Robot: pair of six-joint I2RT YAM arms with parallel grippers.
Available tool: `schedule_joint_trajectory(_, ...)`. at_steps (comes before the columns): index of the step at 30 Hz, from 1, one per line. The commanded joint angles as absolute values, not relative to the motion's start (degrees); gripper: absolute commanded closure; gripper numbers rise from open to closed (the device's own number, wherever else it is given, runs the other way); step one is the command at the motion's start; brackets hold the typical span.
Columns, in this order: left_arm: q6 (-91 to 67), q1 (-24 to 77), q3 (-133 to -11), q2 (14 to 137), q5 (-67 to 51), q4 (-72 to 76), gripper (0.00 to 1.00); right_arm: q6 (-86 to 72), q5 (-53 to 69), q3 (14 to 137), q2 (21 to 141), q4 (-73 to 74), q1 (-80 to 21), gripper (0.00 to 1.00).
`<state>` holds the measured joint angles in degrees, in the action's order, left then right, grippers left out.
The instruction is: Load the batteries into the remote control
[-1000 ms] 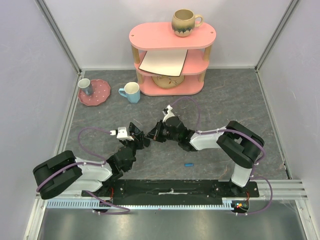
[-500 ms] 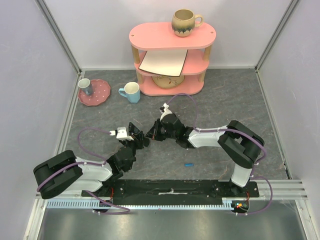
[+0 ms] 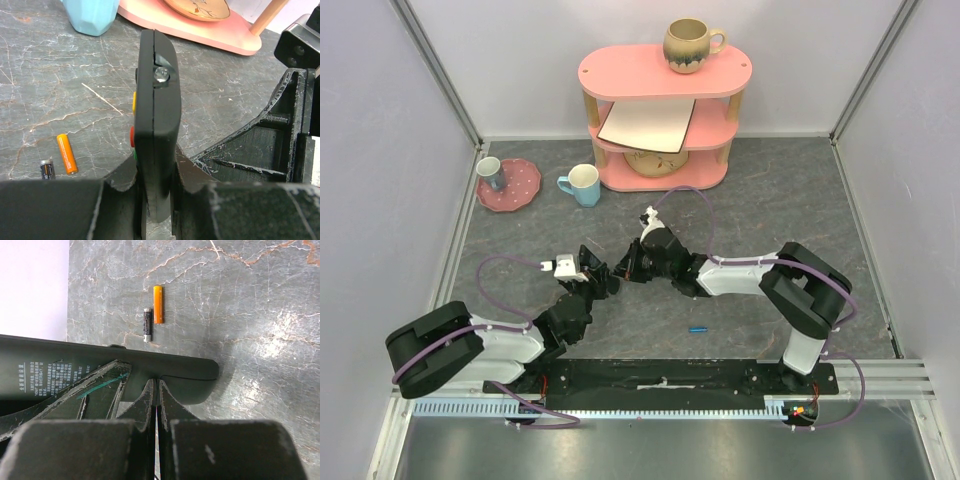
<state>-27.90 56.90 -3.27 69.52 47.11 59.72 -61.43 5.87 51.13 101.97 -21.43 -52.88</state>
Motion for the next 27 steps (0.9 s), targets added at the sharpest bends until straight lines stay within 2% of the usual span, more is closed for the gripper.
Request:
schedule_joint_trajectory(1,-26.72,58.01,-3.25,68.64,45.79,60.56,0.98,-59.06,3.78,48.87,101.52,-12.75,-53.53,1.0)
schedule_joint_trajectory(13,-26.63,58.01,-2.81,67.94,45.7,60.38,0.98,-58.1,2.02,47.29,97.56,-11.07,-53.26,1.0)
schedule_joint_trajectory(17,-26.81,58.01,-2.64,67.76,45.44,60.38,0.98,-60.72,1.85,43.43,94.23,-18.69,-53.35,1.0)
schedule_joint_trajectory(20,-26.98,57.92,-2.46,67.76,45.18,60.47,0.98,-61.69,1.32,41.05,91.59,-23.35,-53.35,0.76)
schedule_joint_trajectory(23,-27.16,57.92,-2.2,67.85,44.83,60.64,0.98,-62.58,2.71,39.73,90.44,-27.93,-53.09,0.65)
schedule_joint_trajectory(27,-27.07,58.01,-2.02,68.82,44.12,61.96,0.98,-63.98,5.09,40.25,91.49,-33.04,-53.09,0.63)
